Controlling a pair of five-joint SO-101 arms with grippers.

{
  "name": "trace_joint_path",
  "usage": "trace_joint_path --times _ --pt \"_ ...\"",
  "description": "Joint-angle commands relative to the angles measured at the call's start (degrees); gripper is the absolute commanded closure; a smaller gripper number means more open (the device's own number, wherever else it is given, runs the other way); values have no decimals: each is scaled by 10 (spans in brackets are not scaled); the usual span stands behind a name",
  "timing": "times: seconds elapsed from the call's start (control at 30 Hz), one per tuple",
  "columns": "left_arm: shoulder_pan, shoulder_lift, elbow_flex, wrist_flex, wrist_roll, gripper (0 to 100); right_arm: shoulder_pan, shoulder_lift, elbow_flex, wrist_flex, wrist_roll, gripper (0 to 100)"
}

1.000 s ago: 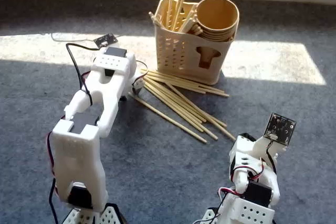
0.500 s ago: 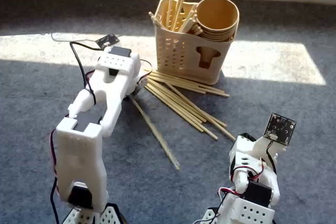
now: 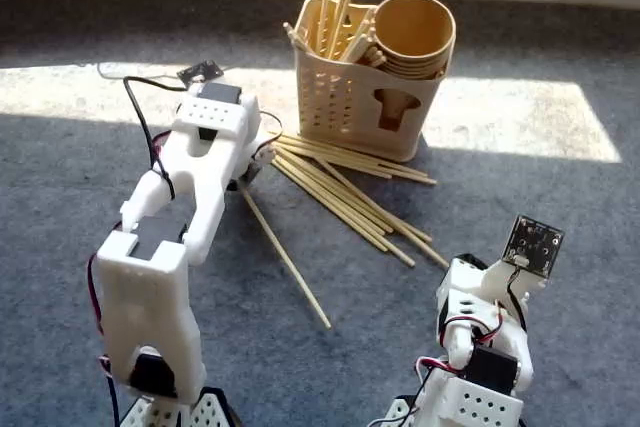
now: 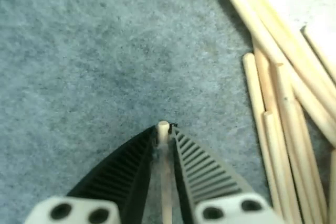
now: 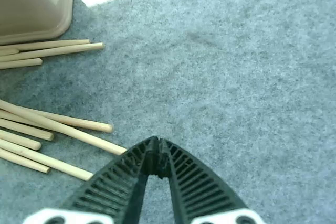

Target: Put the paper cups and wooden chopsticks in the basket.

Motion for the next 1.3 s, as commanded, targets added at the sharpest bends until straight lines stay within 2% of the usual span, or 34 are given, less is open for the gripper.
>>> trace_joint_path --times 0.0,0.5,0.87,1.27 --pt "-7 -100 -7 11 -26 994 7 -4 55 0 -4 993" --pt "-8 -284 -9 11 -147 994 7 -3 55 0 -4 993" --pt "-7 -434 -12 3 -148 994 7 -3 55 0 -4 993" --pt "-5 -515 -12 -98 -148 994 7 -3 55 2 -4 993"
